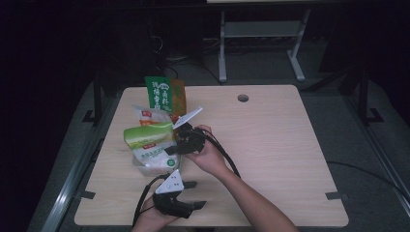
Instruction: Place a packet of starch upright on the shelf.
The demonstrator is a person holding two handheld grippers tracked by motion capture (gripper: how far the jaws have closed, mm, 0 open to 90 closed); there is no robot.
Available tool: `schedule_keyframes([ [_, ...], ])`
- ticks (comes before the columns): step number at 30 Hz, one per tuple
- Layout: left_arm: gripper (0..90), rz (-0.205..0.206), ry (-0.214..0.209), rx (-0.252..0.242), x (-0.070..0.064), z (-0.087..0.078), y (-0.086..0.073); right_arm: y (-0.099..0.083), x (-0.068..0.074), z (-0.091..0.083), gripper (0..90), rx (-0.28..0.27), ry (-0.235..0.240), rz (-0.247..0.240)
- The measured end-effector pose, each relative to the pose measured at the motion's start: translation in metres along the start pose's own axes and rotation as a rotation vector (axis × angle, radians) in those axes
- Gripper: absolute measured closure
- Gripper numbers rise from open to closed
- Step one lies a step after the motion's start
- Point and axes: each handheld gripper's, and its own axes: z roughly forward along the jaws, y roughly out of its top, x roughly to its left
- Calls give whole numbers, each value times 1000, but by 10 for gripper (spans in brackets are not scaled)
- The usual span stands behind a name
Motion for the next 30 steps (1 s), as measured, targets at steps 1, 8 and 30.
schedule_keyframes([
  [1, 301, -4, 2, -2, 0, 0, 0, 0, 0, -1, 787, -3, 8, 9],
  [8, 297, 2, 16, -4, 2, -1, 2, -2, -2, -16, 686, -25, 16, 9],
  [30, 296, 24, 45, -3, 9, 4, 8, -27, -16, -72, 519, -48, -26, 76],
])
